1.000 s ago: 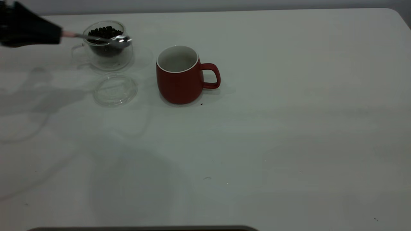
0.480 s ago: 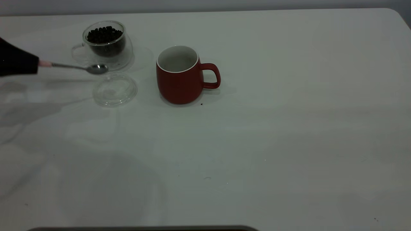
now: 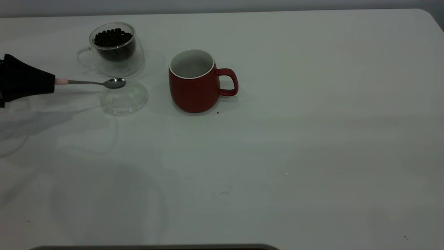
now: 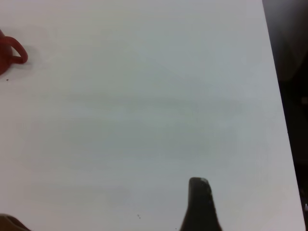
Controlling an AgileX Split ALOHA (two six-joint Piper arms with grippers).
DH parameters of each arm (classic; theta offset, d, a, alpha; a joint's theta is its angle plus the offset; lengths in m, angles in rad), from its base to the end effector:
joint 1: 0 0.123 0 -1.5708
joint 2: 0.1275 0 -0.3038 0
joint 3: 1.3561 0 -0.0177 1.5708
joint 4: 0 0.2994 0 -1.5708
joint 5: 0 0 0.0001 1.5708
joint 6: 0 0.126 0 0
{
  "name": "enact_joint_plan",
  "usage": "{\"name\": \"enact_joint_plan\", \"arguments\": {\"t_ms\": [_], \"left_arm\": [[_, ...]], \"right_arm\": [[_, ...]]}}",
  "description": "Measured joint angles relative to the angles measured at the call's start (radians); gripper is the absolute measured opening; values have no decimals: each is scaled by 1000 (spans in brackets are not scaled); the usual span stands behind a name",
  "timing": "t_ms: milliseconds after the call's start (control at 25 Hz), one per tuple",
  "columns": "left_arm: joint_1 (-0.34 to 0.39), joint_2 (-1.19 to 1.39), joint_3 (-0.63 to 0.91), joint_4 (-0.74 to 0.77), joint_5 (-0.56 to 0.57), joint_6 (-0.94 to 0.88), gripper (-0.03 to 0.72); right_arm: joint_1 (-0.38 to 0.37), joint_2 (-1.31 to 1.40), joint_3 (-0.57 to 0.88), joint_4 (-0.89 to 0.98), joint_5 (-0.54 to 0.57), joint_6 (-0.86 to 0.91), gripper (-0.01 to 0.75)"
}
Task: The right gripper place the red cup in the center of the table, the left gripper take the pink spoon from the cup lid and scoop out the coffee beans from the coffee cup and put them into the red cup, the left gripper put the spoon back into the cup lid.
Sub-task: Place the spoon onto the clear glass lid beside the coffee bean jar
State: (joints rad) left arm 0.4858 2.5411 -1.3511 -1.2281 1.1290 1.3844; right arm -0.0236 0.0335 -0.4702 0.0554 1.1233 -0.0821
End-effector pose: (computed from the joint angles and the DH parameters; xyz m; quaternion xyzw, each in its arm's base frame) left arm 0.4139 0.0972 -0.0631 -0.0264 0.8710 -0.4585 0.1746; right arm 0.0545 0.0050 0.2658 -0.0269 0.8836 0.0030 0.4675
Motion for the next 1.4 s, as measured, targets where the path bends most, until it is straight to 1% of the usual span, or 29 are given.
{"name": "enact_joint_plan", "arguments": {"t_ms": [320, 520, 800, 1080, 1400], "left_arm": [[-14, 34, -1, -25, -57, 29, 119], [-33, 42, -1, -39, -70, 38, 119], [-84, 43, -1, -42, -122, 21, 119], [-105, 43, -1, -66, -134, 21, 119], [-109, 43, -1, -68, -135, 21, 121]], "right_arm": [[0, 0, 0, 0, 0, 0, 590], [0, 0, 0, 0, 0, 0, 590], [0, 0, 0, 0, 0, 0, 590], [0, 0, 0, 0, 0, 0, 590], [0, 0, 0, 0, 0, 0, 590]]}}
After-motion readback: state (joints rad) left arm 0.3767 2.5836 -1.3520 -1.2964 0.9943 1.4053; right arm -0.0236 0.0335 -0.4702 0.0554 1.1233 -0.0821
